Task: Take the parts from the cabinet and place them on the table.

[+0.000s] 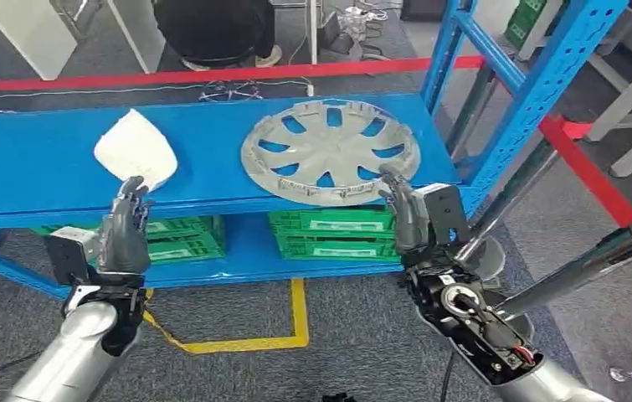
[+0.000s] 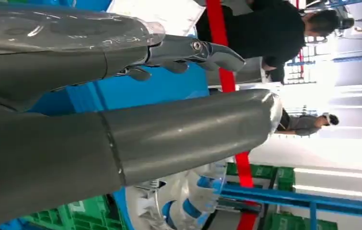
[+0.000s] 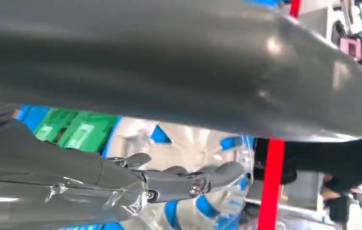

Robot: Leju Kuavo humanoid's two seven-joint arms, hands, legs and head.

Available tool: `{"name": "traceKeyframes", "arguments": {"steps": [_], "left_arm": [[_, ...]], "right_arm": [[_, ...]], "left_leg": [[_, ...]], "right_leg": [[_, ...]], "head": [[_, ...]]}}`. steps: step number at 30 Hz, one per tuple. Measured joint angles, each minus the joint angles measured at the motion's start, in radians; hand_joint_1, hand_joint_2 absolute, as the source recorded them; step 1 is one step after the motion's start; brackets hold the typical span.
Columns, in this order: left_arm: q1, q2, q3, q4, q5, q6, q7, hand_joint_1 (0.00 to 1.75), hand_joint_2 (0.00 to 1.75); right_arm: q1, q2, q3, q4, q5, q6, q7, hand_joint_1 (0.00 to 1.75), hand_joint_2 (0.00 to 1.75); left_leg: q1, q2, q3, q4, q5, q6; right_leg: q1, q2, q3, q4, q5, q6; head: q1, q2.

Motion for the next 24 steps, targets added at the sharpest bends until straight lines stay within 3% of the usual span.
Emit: {"name": "traceKeyframes", "arguments": {"steps": [1,2,3,4,5,6,8,9,11,12,13,14,15,16,17,18,21,23,24], "left_arm": [[-0.001,0.0,0.0,0.001,0.0,0.0,0.0,0.0,0.0],[0.0,0.0,0.0,0.002,0.0,0.0,-0.002,0.0,0.0],[-0.003,0.0,0.0,0.003,0.002,0.002,-0.004,0.0,0.0],[-0.004,-0.001,0.0,0.004,0.002,0.003,-0.006,0.0,0.0],[-0.004,-0.001,0.0,0.005,0.003,0.003,-0.008,0.0,0.0],[-0.003,-0.001,0.0,0.006,0.004,0.003,-0.01,0.0,0.0],[-0.003,0.0,0.0,0.006,0.005,0.004,-0.011,0.0,0.0],[-0.005,0.0,0.0,0.006,0.005,0.004,-0.013,0.0,0.0],[-0.004,0.0,0.0,0.006,0.005,0.004,-0.013,0.0,0.0],[0.001,0.0,0.0,0.007,0.005,0.002,-0.013,0.0,0.0],[0.004,0.0,0.0,0.008,0.005,0.002,-0.013,0.0,0.0],[0.005,0.0,0.0,0.01,0.005,0.002,-0.013,0.0,0.0],[0.005,0.001,0.0,0.01,0.005,0.002,-0.013,0.0,0.0],[0.003,0.001,0.0,0.01,0.005,0.002,-0.013,0.0,0.0],[0.001,0.001,0.0,0.01,0.005,0.002,-0.013,0.0,0.0],[0.0,0.001,0.0,0.01,0.005,0.002,-0.013,0.0,0.0],[-0.002,0.0,0.0,0.01,0.005,0.002,-0.013,0.0,0.0],[-0.001,-0.002,0.0,0.01,0.005,0.002,-0.014,0.0,0.0],[-0.002,-0.002,0.0,0.01,0.005,0.002,-0.015,0.0,0.0]], "right_arm": [[0.0,0.0,-0.002,0.0,0.0,0.0,0.0,0.0,0.0],[0.0,0.0,-0.002,0.001,0.0,0.002,0.0,0.0,0.0],[-0.001,0.0,0.0,0.005,0.0,0.005,-0.001,0.0,0.0],[-0.002,0.0,0.001,0.006,0.0,0.007,-0.002,0.0,0.0],[0.0,0.0,0.001,0.006,0.0,0.008,-0.003,0.0,0.0],[0.0,0.0,0.001,0.007,0.0,0.008,-0.003,0.0,0.0],[-0.005,0.0,-0.003,0.007,0.0,0.008,-0.003,0.0,0.0],[-0.008,0.0,-0.003,0.007,0.0,0.008,-0.004,0.0,0.0],[-0.008,0.0,0.0,0.007,0.0,0.006,-0.002,0.0,0.0],[-0.007,0.0,0.0,0.007,0.0,0.004,-0.001,0.0,0.0],[-0.006,0.0,0.0,0.007,0.002,0.003,-0.001,0.0,0.0],[-0.006,0.0,-0.001,0.007,0.002,-0.001,0.0,0.0,0.0],[-0.006,0.0,-0.001,0.007,0.002,-0.002,0.0,0.0,0.0],[-0.006,0.0,-0.001,0.007,0.002,-0.002,0.0,0.0,0.0],[-0.006,0.0,0.0,0.007,0.002,-0.002,0.0,0.0,0.0],[-0.006,0.0,0.0,0.007,0.002,-0.002,0.0,0.0,0.0],[-0.004,0.0,0.0,0.007,0.002,-0.002,0.001,0.0,0.0],[-0.004,0.0,-0.001,0.004,0.002,-0.003,0.002,0.0,0.0],[-0.007,0.0,-0.001,0.004,0.003,-0.004,0.003,0.0,0.0]], "left_leg": [[0.005,-0.002,0.011,0.009,-0.015,-0.007],[0.005,-0.002,0.013,0.016,-0.027,-0.015],[0.0,-0.004,0.01,0.025,-0.032,-0.022],[0.002,-0.008,-0.002,0.031,-0.032,-0.026],[0.002,-0.008,-0.003,0.031,-0.031,-0.03],[0.003,-0.008,-0.002,0.027,-0.031,-0.031],[0.005,-0.002,-0.001,0.052,-0.05,-0.043],[0.005,0.004,-0.031,0.11,-0.069,-0.048],[0.005,0.004,-0.141,0.287,-0.125,-0.053],[0.005,0.004,-0.193,0.357,-0.139,-0.053],[0.005,0.004,-0.221,0.38,-0.129,-0.051],[0.004,0.004,-0.223,0.354,-0.095,-0.046],[0.002,0.004,-0.2,0.282,-0.04,-0.036],[-0.003,0.004,-0.158,0.175,0.024,-0.023],[-0.012,0.004,-0.12,0.083,0.07,-0.009],[-0.019,0.005,-0.098,0.059,0.052,0.001],[-0.025,0.005,-0.095,0.041,0.042,0.005],[-0.011,0.008,-0.064,0.006,0.046,0.005],[-0.01,0.007,-0.052,-0.001,0.042,0.011]], "right_leg": [[-0.006,0.0,0.034,-0.102,0.071,0.006],[-0.01,0.002,0.054,-0.15,0.085,0.013],[-0.001,0.007,0.07,-0.156,0.071,0.011],[-0.003,0.008,0.076,-0.174,0.051,-0.012],[-0.001,0.009,0.07,-0.173,0.052,-0.017],[0.003,0.01,0.07,-0.171,0.048,-0.023],[-0.002,0.01,0.089,-0.177,0.043,-0.038],[-0.002,0.009,0.095,-0.177,0.038,-0.045],[0.001,0.007,0.103,-0.177,0.029,-0.054],[0.003,0.007,0.106,-0.177,0.025,-0.056],[0.005,0.007,0.11,-0.177,0.021,-0.057],[0.007,0.009,0.116,-0.177,0.016,-0.057],[0.01,0.011,0.124,-0.178,0.01,-0.058],[0.012,0.012,0.134,-0.179,0.004,-0.057],[0.013,0.012,0.142,-0.18,-0.002,-0.056],[0.017,0.012,0.142,-0.182,-0.006,-0.051],[0.009,0.012,0.147,-0.192,-0.013,-0.037],[0.011,0.005,0.151,-0.191,-0.024,-0.027],[0.015,0.004,0.14,-0.152,-0.045,-0.026]], "head": [[0.003,0.0],[0.007,0.0],[0.011,0.0],[0.009,0.0],[-0.003,0.0],[-0.003,0.0],[-0.001,0.0],[-0.011,0.0],[-0.023,0.0],[-0.024,0.0],[-0.024,0.0],[-0.024,0.0],[-0.025,0.0],[-0.025,0.0],[-0.026,0.0],[-0.022,0.0],[-0.028,0.0],[-0.025,0.0],[-0.022,0.0]]}}
